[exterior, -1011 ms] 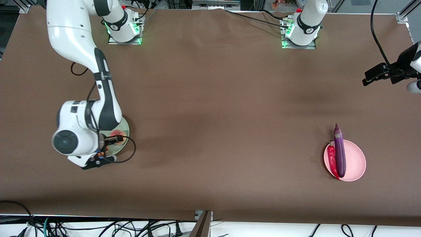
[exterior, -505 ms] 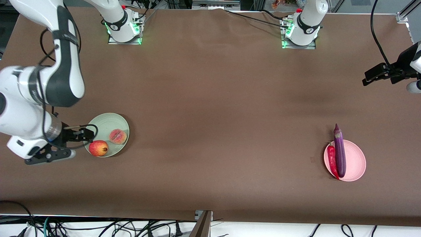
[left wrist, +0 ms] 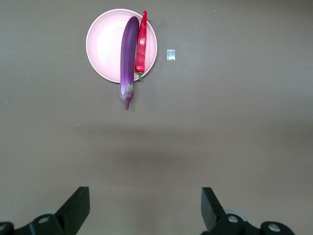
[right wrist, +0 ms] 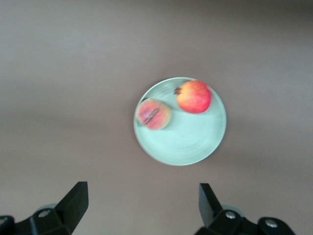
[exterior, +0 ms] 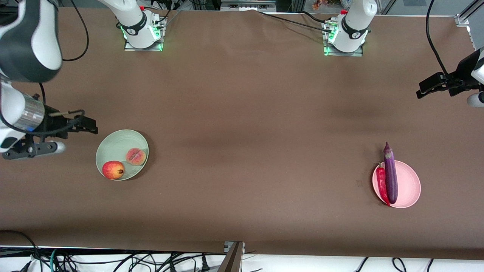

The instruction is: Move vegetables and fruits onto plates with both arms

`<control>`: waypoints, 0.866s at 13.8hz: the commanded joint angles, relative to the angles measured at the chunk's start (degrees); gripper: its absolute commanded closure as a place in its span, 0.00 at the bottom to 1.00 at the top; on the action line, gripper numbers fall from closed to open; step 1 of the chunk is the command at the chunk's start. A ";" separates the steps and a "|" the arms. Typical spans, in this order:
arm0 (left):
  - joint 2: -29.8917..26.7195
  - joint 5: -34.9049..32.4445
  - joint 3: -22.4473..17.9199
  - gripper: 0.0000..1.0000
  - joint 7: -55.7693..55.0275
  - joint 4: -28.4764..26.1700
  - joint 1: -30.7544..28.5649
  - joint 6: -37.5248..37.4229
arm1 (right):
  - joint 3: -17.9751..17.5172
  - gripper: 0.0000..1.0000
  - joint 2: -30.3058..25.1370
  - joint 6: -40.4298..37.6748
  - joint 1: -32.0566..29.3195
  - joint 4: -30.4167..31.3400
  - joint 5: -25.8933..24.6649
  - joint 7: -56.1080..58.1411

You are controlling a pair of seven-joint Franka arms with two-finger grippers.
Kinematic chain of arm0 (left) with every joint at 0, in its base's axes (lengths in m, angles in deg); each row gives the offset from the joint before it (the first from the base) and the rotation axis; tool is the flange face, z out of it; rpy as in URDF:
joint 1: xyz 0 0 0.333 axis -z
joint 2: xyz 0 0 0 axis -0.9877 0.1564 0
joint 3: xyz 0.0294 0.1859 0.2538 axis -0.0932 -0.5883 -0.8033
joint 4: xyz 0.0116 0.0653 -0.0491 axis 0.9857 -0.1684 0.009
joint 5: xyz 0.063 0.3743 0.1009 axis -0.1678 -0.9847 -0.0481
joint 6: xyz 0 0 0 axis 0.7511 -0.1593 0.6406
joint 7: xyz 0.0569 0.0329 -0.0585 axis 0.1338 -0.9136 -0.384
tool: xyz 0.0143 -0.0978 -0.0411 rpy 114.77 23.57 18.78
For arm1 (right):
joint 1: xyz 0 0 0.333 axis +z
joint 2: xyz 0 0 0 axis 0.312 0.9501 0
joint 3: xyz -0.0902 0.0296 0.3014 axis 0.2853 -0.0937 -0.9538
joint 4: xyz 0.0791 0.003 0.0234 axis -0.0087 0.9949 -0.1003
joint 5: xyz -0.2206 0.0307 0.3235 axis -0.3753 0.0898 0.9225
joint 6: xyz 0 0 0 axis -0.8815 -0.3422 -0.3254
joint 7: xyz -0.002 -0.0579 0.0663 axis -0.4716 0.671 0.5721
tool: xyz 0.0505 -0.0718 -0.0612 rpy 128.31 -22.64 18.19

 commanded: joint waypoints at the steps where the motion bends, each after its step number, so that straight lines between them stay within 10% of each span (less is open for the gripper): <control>1: -1.05 0.29 -0.12 0.00 0.70 -0.93 -0.02 -0.14 | -7.27 0.00 -10.73 0.63 -6.71 12.03 -0.38 -0.82; 12: -0.78 0.21 -0.03 0.00 0.70 -0.85 0.06 0.30 | -12.81 0.00 -20.34 -5.42 -11.64 15.85 -11.55 -2.47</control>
